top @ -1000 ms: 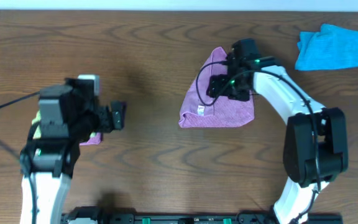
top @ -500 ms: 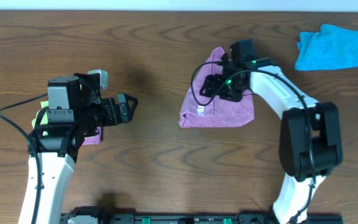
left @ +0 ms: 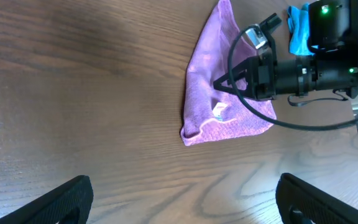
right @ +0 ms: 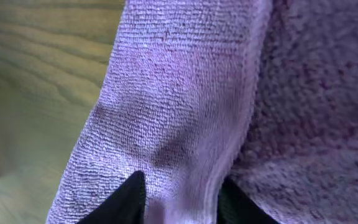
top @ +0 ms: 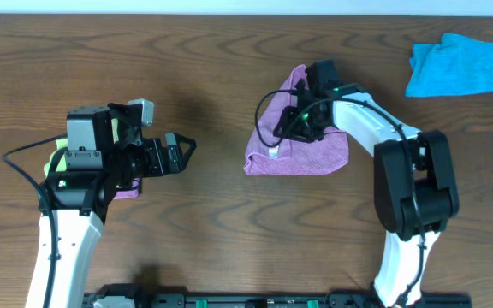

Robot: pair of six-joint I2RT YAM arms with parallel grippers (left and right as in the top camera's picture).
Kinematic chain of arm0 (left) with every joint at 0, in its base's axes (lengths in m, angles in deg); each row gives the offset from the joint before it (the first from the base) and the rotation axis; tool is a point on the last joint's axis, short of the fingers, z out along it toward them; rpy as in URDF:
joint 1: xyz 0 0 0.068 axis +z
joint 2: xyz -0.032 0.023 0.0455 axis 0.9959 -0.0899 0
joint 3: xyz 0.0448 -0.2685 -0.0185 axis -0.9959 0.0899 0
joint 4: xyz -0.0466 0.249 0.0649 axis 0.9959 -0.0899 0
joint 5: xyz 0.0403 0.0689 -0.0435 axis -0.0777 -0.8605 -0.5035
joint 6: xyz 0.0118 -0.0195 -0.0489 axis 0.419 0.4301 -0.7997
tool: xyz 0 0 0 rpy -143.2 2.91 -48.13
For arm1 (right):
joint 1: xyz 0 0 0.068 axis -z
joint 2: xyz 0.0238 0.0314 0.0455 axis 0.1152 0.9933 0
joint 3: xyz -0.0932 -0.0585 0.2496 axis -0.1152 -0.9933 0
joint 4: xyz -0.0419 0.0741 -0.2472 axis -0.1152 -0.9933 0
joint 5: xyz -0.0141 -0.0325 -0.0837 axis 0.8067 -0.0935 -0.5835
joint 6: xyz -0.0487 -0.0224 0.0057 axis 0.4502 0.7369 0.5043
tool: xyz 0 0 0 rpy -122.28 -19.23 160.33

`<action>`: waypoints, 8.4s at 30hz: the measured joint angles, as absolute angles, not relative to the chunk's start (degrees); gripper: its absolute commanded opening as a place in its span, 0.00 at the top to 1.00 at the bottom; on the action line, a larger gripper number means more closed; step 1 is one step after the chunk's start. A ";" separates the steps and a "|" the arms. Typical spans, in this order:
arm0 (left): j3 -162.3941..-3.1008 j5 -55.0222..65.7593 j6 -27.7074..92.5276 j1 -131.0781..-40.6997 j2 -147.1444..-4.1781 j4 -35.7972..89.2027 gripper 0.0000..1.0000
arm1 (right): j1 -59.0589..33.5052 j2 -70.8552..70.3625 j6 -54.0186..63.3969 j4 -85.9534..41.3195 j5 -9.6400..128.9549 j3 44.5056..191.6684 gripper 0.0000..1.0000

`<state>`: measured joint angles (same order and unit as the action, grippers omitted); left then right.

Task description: Fold the cloth

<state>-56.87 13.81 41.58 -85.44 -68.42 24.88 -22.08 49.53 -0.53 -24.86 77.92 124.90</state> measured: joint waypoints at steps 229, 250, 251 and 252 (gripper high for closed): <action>-46.38 32.65 -1.81 -91.58 -108.41 90.43 0.94 | -18.49 23.37 -12.12 -34.52 65.72 112.48 0.99; -46.29 34.98 8.18 -85.64 -108.00 81.92 0.19 | -18.49 22.54 -12.12 -35.42 63.56 112.48 0.99; -46.29 35.16 8.33 -85.18 -108.00 81.90 0.18 | -18.49 22.50 -12.12 -35.40 63.45 112.48 0.99; -46.29 35.44 8.42 -84.81 -108.00 81.90 0.19 | -18.49 22.43 -12.12 -35.35 63.23 112.48 0.99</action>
